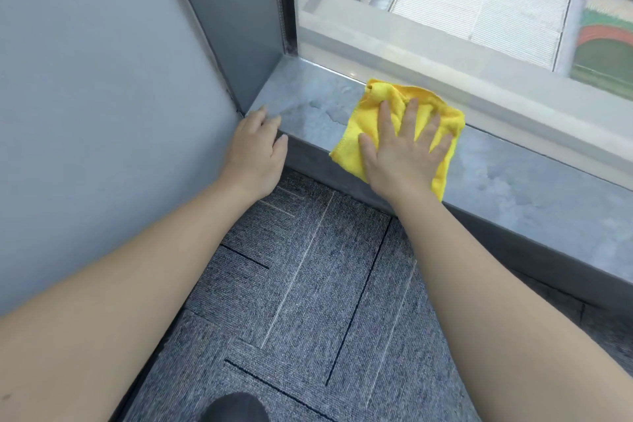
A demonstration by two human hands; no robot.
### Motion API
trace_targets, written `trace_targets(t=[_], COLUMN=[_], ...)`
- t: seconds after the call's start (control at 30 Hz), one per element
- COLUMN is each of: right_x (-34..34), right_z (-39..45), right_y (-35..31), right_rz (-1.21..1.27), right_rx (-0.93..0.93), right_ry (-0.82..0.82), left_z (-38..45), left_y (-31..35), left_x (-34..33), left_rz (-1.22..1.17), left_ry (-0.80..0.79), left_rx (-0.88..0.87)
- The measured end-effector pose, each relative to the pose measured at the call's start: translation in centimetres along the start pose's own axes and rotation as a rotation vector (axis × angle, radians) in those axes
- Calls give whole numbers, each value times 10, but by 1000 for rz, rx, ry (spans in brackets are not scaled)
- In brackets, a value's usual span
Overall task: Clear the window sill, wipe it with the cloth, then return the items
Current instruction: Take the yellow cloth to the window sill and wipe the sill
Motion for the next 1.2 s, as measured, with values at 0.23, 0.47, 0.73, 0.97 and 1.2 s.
trace_targets(t=[0.23,0.47,0.73,0.97,1.2], right_x=[-4,2,-6,-9,-5], right_z=[26,13,30,57,59], right_y=[-39,-36,-53,-89,-95], right_rz=[-26,-109,-20,-66,-134], right_rx=[124,459,81,255,560], right_ry=[-10,16,-6,15,-48], left_z=[4,2,-4,-3,0], left_y=[-13,-7,-11,-16,-18], left_x=[6,18,26,23,26], left_rz=[-3,-150,-391,-498,-718], left_ry=[-15,-16,58,38,-2], left_rx=[17,70,145,110,152])
Point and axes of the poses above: each hand's wrist, its own z-axis towards the middle knuckle, its own x-axis out of the back of the hand, y = z × x, the point moved 4 cm from there along z, towards the middle knuckle, and after that the axes turned 14 degrees about x, right-handed, at the moved point
